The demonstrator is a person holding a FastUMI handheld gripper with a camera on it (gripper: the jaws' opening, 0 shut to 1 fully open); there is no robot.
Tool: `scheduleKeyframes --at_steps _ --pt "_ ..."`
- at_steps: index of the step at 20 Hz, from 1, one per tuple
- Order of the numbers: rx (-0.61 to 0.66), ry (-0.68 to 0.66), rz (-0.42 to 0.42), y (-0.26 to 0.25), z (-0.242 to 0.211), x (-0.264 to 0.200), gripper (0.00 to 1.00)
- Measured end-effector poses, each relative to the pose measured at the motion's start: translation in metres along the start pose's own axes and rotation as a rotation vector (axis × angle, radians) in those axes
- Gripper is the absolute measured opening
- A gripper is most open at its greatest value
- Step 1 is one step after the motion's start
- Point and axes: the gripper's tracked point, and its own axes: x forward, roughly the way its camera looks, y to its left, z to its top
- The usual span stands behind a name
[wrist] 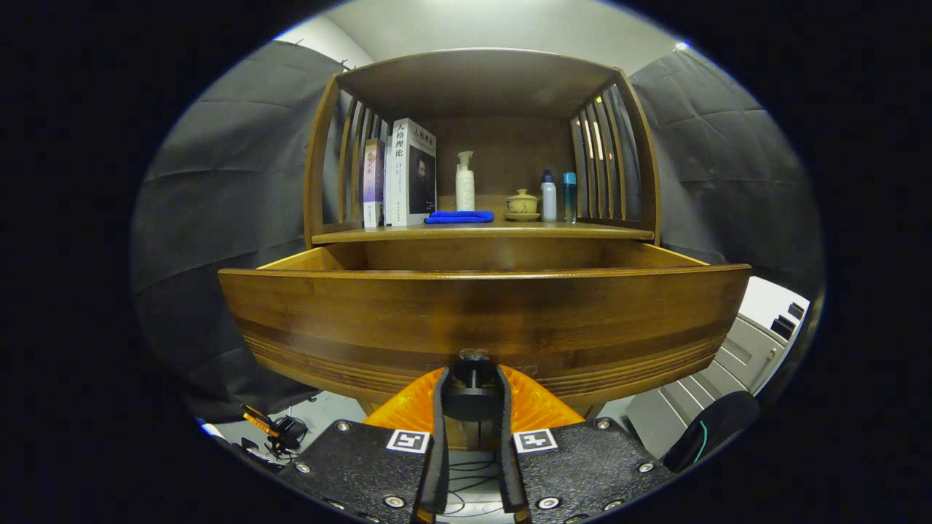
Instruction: Pull open the drawer, take out the items inside it, and place them on the countertop above the cabinet.
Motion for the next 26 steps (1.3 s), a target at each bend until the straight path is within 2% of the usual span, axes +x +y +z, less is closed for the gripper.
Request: scheduleKeyframes --at_steps 11,16,19,20,24,26 --pt "-0.025 0.043 0.039 0.01 -0.016 -0.042 0.28" --pt "-0.017 0.032 0.046 0.012 -0.015 -0.044 0.3" --pt "0.026 0.028 0.04 0.014 -0.011 -0.045 0.42" --pt "0.034 0.014 0.061 0.018 -0.005 -0.045 0.45" --pt "0.067 -0.078 0.098 0.019 0.04 -0.059 0.95" --pt "0.061 -0.121 0.102 0.019 0.067 -0.064 0.95"
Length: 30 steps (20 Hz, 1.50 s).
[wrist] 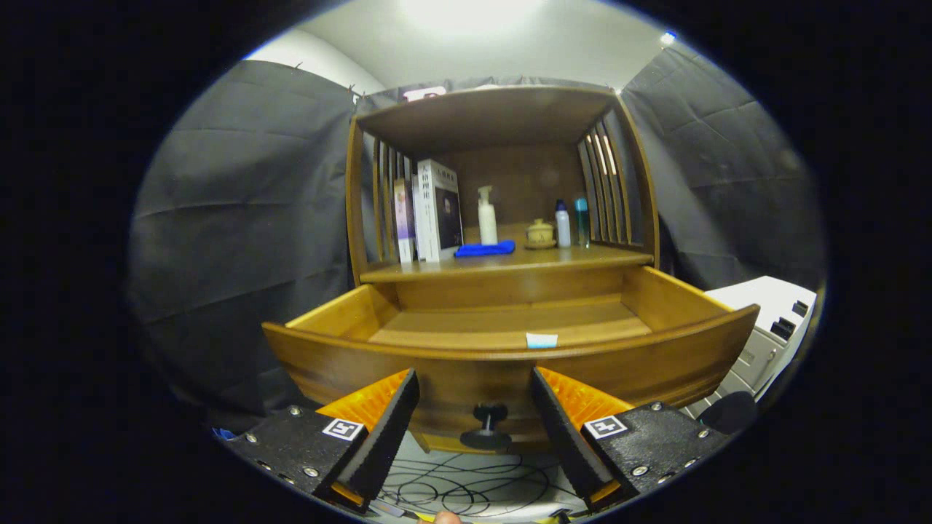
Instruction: Pull open the drawer, take out the items inside it, and place them on the countertop above the cabinet.
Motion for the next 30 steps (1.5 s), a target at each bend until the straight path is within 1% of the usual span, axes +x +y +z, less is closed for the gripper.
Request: scheduleKeyframes --at_steps 5,11,15,19,21,27,30 --pt "-0.091 -0.003 0.0 0.006 0.057 0.019 0.94" --pt "-0.126 0.087 -0.031 0.01 0.087 0.065 0.94" --pt "-0.126 0.196 -0.067 0.006 0.088 0.094 0.95" --pt "-0.057 0.281 -0.129 -0.009 0.082 0.117 0.95" --pt "-0.027 0.331 -0.16 -0.018 0.072 0.125 0.95" --pt "0.11 0.475 -0.299 -0.062 0.042 0.144 0.95" --pt "0.153 0.547 -0.347 -0.078 0.022 0.153 0.94"
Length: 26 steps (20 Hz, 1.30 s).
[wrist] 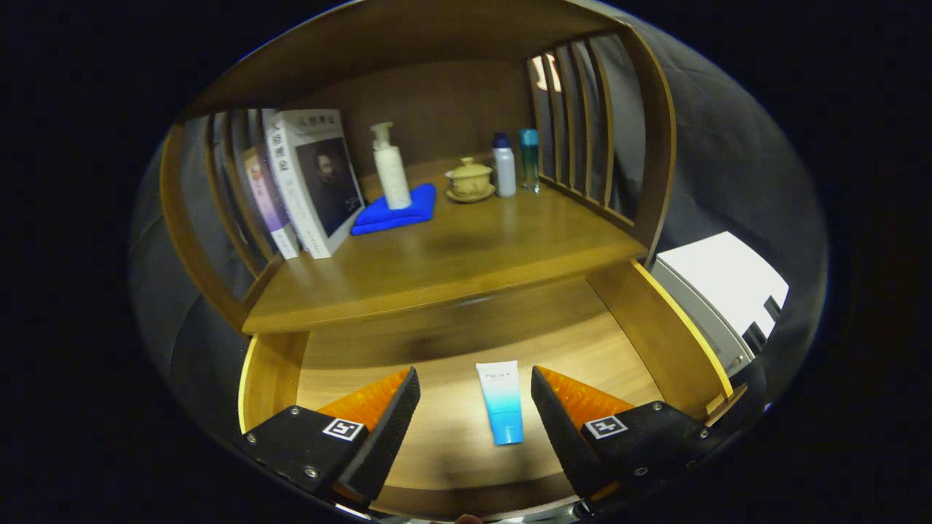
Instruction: Pull open the drawer, take out the items inside it, and place them on the countertop above the cabinet.
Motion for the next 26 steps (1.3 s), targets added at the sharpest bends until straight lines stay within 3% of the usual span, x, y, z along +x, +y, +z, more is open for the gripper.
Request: scheduleKeyframes --at_steps 9,18,23,26 --pt "-0.079 0.265 -0.104 -0.024 -0.048 0.052 0.94" --pt "-0.14 0.479 -0.173 -0.044 -0.079 0.062 0.94" --pt "-0.14 0.573 -0.149 -0.036 -0.095 0.067 0.85" --pt "-0.163 0.63 -0.146 -0.036 -0.11 0.065 0.67"
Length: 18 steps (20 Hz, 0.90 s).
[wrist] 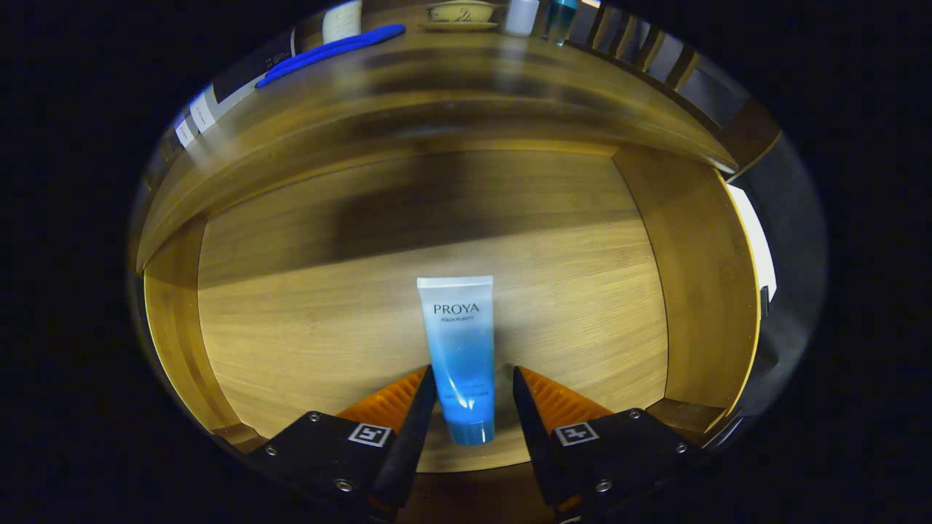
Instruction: Pull open the drawer, take out the items inside it, and place them on the countertop above the cabinet.
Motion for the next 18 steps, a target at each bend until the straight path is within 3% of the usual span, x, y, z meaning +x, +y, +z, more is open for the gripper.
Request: scheduleKeyframes --at_steps 1,2,6,10,15,18 --pt "-0.014 0.003 -0.003 0.0 -0.001 -0.004 0.64" --pt "-0.037 -0.004 -0.018 -0.003 -0.002 0.001 0.53" --pt "-0.039 -0.085 -0.034 -0.004 0.001 -0.006 0.41" --pt "-0.034 -0.168 -0.03 -0.007 0.003 -0.013 0.36" --pt "-0.099 -0.291 -0.095 -0.023 0.011 -0.042 0.36" --pt "-0.099 -0.361 -0.077 -0.022 0.013 -0.059 0.36"
